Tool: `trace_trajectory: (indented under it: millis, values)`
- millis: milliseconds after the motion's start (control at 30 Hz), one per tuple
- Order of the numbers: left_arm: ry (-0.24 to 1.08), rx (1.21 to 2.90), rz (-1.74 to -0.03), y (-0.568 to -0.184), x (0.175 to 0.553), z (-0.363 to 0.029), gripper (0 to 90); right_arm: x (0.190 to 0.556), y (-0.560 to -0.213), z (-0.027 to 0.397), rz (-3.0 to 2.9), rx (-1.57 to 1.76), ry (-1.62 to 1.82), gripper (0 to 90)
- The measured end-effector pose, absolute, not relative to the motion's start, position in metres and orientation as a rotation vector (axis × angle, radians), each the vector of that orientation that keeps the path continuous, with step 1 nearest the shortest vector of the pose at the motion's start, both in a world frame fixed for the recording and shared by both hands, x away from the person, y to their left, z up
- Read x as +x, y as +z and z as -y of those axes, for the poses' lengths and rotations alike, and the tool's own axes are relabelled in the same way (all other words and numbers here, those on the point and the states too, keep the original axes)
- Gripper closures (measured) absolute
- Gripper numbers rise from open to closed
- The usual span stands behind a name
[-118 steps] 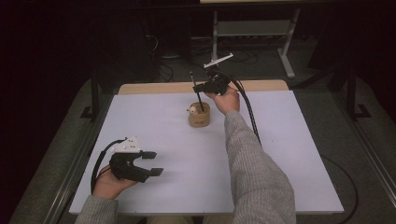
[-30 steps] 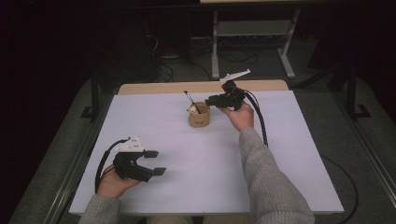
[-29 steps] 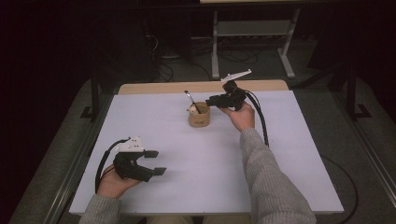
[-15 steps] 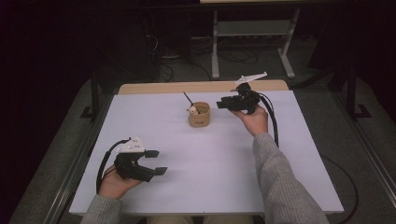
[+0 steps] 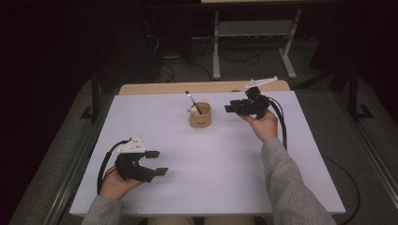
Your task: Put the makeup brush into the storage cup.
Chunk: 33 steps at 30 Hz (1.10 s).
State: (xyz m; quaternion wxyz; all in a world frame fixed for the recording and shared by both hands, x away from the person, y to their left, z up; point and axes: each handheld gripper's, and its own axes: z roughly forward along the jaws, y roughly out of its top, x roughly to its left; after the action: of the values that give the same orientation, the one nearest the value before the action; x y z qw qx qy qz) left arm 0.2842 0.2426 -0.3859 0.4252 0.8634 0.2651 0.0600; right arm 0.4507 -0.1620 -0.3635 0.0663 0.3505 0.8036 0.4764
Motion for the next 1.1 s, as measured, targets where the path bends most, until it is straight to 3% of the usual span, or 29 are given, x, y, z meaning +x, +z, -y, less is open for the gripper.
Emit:
trace_trajectory:
  millis: [1100]
  values:
    - [0.172,2.140,-0.698,-0.385,0.286,-0.245,24.3,0.409,-0.368,0.190,-2.381,1.061,1.419,37.9]
